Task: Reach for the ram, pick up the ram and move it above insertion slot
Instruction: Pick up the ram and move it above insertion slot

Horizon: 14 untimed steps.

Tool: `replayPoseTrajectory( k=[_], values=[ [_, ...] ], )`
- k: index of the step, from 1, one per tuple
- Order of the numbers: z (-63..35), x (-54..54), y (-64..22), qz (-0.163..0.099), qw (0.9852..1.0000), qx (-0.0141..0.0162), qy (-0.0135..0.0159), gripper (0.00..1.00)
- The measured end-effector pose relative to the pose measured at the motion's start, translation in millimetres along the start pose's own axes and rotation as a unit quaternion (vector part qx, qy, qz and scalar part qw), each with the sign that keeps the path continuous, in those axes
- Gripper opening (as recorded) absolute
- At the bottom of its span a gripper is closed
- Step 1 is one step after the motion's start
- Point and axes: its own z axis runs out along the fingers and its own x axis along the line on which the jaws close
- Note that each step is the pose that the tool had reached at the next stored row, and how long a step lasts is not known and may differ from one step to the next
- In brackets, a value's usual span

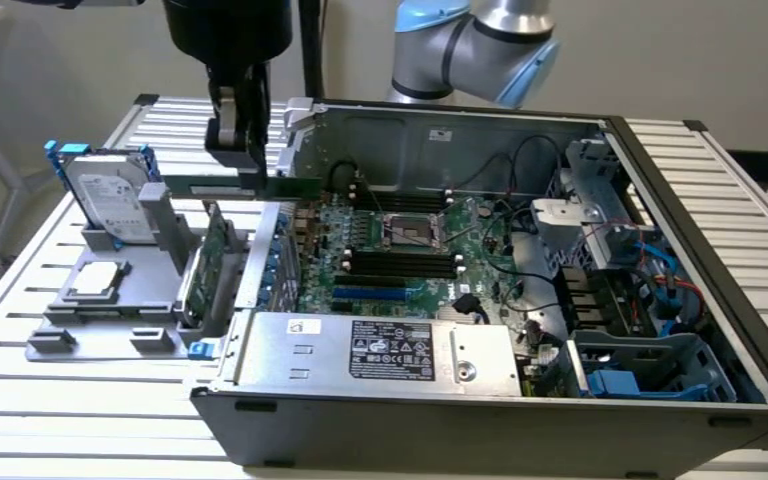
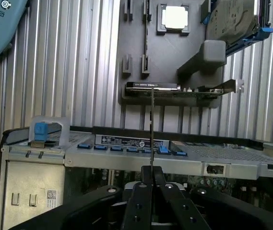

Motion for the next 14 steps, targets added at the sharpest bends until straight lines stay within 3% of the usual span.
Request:
replayPoseTrajectory(
  k=[14],
  values=[
    [-1.7,-16.5,-41.8,0.0,1.0,-0.0003,-0.0001,0.13]
  ],
)
